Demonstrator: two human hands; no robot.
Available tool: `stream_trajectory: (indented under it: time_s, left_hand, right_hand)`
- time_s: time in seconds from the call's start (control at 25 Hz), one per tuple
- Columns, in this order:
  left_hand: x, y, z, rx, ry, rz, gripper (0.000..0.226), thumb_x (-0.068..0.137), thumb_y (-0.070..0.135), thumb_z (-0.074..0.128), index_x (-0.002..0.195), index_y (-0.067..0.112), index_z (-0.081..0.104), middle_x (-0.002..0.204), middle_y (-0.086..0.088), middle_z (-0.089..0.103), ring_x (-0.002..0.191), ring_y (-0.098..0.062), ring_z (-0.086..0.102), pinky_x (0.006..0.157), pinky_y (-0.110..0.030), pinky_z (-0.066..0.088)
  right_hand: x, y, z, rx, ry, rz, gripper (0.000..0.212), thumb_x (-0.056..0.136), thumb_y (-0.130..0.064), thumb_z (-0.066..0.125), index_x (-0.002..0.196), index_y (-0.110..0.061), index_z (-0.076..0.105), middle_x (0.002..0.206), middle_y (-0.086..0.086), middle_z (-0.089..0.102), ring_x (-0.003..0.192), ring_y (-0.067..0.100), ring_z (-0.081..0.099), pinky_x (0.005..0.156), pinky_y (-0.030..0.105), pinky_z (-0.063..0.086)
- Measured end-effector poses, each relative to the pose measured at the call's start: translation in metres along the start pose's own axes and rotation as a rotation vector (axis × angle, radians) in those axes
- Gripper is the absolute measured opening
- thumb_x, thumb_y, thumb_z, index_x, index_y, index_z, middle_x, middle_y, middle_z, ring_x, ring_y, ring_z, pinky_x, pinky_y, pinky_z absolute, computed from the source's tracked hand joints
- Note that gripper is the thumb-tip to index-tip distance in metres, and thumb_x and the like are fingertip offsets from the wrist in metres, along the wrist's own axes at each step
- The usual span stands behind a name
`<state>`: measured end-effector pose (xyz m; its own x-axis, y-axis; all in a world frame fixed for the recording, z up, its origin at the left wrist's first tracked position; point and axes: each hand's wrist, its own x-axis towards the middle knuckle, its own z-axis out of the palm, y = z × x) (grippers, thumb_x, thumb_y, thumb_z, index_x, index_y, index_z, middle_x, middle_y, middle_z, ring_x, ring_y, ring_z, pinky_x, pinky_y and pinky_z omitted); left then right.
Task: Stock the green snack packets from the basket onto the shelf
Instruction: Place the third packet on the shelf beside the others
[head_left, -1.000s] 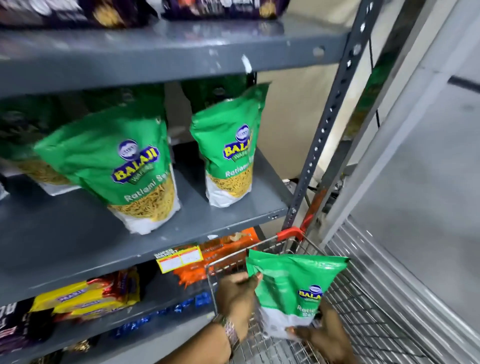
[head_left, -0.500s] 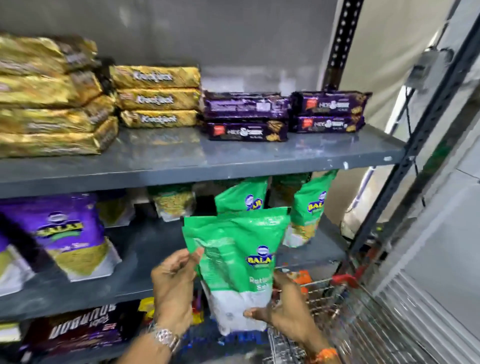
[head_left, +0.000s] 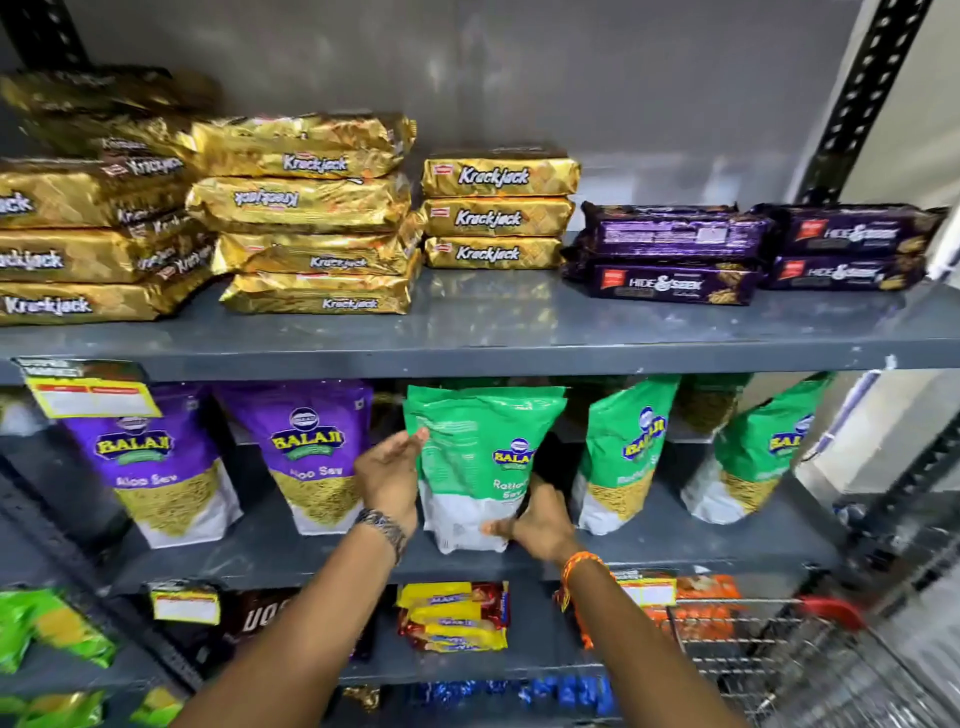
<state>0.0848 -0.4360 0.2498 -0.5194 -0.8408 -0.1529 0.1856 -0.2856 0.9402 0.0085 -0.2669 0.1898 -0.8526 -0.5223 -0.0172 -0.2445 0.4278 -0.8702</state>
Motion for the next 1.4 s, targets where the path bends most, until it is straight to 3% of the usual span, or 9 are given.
stream_trajectory:
  time_s: [0.24, 0.4, 0.48, 0.6, 0.88, 1.04, 1.12, 1.24, 1.4]
  left_hand:
    - [0.006, -0.029, -0.008, 0.117, 0.076, 0.029, 0.027, 0.088, 0.014, 0.066, 0.107, -0.005, 0.066, 0.098, -0.008, 0.071, 0.077, -0.008, 0.068, 0.075, -0.017, 0.056]
    - [-0.02, -0.07, -0.014, 0.257, -0.058, -0.243, 0.039, 0.079, 0.05, 0.061, 0.068, 0.013, 0.058, 0.068, -0.002, 0.06, 0.077, -0.02, 0.051, 0.074, -0.035, 0.041]
    - [-0.037, -0.073, -0.01, 0.251, -0.176, -0.27, 0.024, 0.082, 0.037, 0.069, 0.087, 0.017, 0.057, 0.078, 0.012, 0.059, 0.084, -0.017, 0.051, 0.077, -0.03, 0.041]
    - [-0.042, -0.074, -0.016, 0.393, -0.3, -0.115, 0.082, 0.057, 0.035, 0.089, 0.119, 0.012, 0.041, 0.109, 0.013, 0.047, 0.101, -0.004, 0.056, 0.088, -0.021, 0.046]
    - [-0.027, -0.075, -0.014, 0.782, -0.158, 0.157, 0.104, 0.026, 0.057, 0.091, 0.115, 0.017, 0.055, 0.107, 0.004, 0.053, 0.105, -0.01, 0.05, 0.094, -0.024, 0.047]
    - [0.004, -0.077, -0.025, 0.682, -0.111, 0.148, 0.093, 0.034, 0.062, 0.088, 0.108, 0.02, 0.054, 0.106, 0.002, 0.071, 0.098, -0.015, 0.067, 0.086, -0.038, 0.057]
    - [0.016, -0.079, -0.031, 0.593, -0.162, 0.128, 0.086, 0.037, 0.058, 0.09, 0.107, 0.03, 0.05, 0.106, 0.005, 0.073, 0.095, -0.011, 0.07, 0.086, -0.042, 0.058]
    - [0.014, -0.075, -0.032, 0.512, -0.274, 0.118, 0.074, 0.053, 0.042, 0.091, 0.113, 0.033, 0.049, 0.108, 0.008, 0.071, 0.096, -0.002, 0.069, 0.09, -0.043, 0.056]
    - [0.01, -0.074, -0.032, 0.47, -0.365, 0.083, 0.079, 0.057, 0.045, 0.087, 0.122, 0.035, 0.044, 0.118, 0.006, 0.067, 0.109, -0.011, 0.065, 0.095, -0.04, 0.053]
  right_hand:
    - [0.015, 0.012, 0.003, -0.033, -0.109, 0.031, 0.094, 0.052, -0.019, 0.095, 0.131, -0.019, 0.046, 0.123, -0.005, 0.062, 0.114, 0.012, 0.058, 0.101, 0.029, 0.047]
    - [0.02, 0.027, 0.0, -0.023, -0.205, 0.013, 0.102, 0.065, -0.006, 0.08, 0.147, -0.025, 0.022, 0.138, 0.004, 0.054, 0.123, 0.026, 0.058, 0.101, 0.043, 0.051]
    - [0.014, 0.032, 0.004, -0.002, -0.237, 0.023, 0.094, 0.075, 0.003, 0.07, 0.149, -0.026, 0.02, 0.129, 0.0, 0.058, 0.107, 0.026, 0.065, 0.085, 0.04, 0.058]
    - [0.002, 0.029, 0.009, 0.112, -0.338, 0.002, 0.089, 0.074, 0.018, 0.059, 0.148, -0.021, 0.026, 0.127, -0.012, 0.057, 0.111, 0.011, 0.062, 0.09, 0.029, 0.056]
    - [-0.056, 0.03, 0.002, 0.008, -0.409, -0.024, 0.099, 0.07, 0.022, 0.046, 0.138, -0.049, 0.031, 0.14, 0.0, 0.04, 0.127, 0.01, 0.045, 0.104, 0.02, 0.047]
    - [-0.069, 0.043, -0.036, 0.083, 0.342, 0.045, 0.061, 0.072, 0.0, 0.078, 0.108, -0.044, 0.055, 0.117, 0.007, 0.063, 0.102, 0.023, 0.062, 0.091, 0.028, 0.052]
    - [-0.053, 0.06, -0.061, 0.14, 0.568, 0.131, 0.08, 0.057, -0.005, 0.092, 0.124, -0.021, 0.052, 0.125, 0.009, 0.055, 0.109, 0.024, 0.056, 0.096, 0.027, 0.048]
    - [-0.019, 0.083, -0.089, 0.051, 0.492, 0.202, 0.134, 0.038, -0.017, 0.1, 0.147, -0.006, 0.023, 0.149, 0.013, 0.037, 0.139, 0.029, 0.035, 0.118, 0.045, 0.03]
    - [0.001, 0.087, -0.096, 0.185, 0.342, 0.122, 0.138, 0.025, -0.014, 0.099, 0.143, -0.023, 0.027, 0.136, -0.003, 0.05, 0.125, 0.02, 0.05, 0.108, 0.036, 0.041]
